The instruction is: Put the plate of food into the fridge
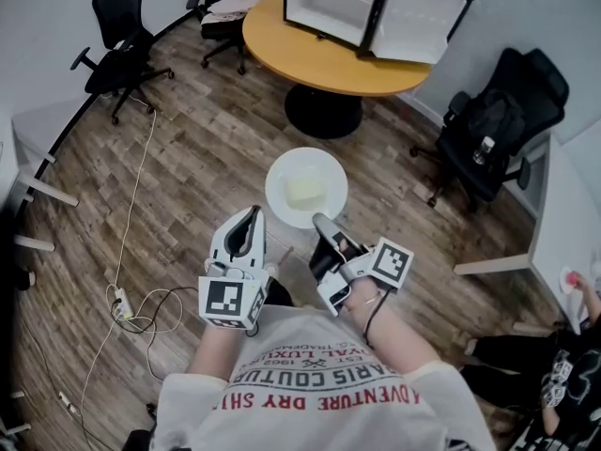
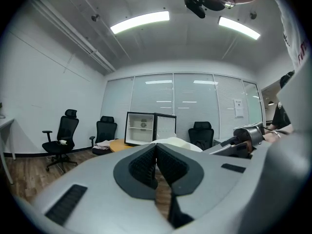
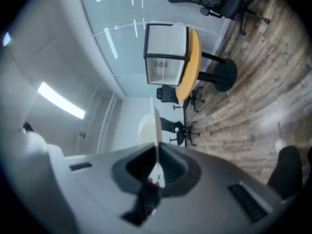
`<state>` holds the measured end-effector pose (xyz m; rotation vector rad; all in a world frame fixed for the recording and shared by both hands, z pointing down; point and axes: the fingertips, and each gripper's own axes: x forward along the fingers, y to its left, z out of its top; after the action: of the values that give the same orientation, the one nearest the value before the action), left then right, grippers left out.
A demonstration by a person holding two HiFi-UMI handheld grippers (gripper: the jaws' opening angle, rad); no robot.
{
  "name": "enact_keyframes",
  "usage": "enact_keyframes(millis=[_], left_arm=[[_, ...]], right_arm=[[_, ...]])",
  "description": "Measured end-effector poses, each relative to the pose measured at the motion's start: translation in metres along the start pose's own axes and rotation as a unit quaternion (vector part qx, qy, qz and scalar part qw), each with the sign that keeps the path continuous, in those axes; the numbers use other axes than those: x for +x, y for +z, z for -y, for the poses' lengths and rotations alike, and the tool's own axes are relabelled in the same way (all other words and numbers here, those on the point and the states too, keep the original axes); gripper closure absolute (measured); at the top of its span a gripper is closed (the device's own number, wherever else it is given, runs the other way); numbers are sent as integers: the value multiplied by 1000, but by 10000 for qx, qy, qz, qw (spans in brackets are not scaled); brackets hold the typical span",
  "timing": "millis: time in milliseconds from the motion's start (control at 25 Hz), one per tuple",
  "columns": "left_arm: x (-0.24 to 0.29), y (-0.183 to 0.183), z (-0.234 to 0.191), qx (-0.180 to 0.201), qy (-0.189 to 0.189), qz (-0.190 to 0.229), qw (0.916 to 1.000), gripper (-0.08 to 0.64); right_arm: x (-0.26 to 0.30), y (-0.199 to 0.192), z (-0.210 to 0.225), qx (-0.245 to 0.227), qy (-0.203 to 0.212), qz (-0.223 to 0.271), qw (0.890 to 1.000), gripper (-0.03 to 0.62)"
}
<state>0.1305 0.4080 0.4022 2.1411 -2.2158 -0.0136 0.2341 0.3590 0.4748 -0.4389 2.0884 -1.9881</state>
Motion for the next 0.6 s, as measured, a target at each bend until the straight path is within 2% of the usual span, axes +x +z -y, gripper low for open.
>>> enact_keyframes(millis=[280, 600], left_arm=[[50, 6, -54, -15, -212, 24, 9998, 531], [101, 19, -122, 58, -483, 38, 9988, 531]], right_arm=[[65, 21, 1, -12, -94, 197, 9998, 554], [146, 47, -14, -59, 6, 517, 9986, 555]])
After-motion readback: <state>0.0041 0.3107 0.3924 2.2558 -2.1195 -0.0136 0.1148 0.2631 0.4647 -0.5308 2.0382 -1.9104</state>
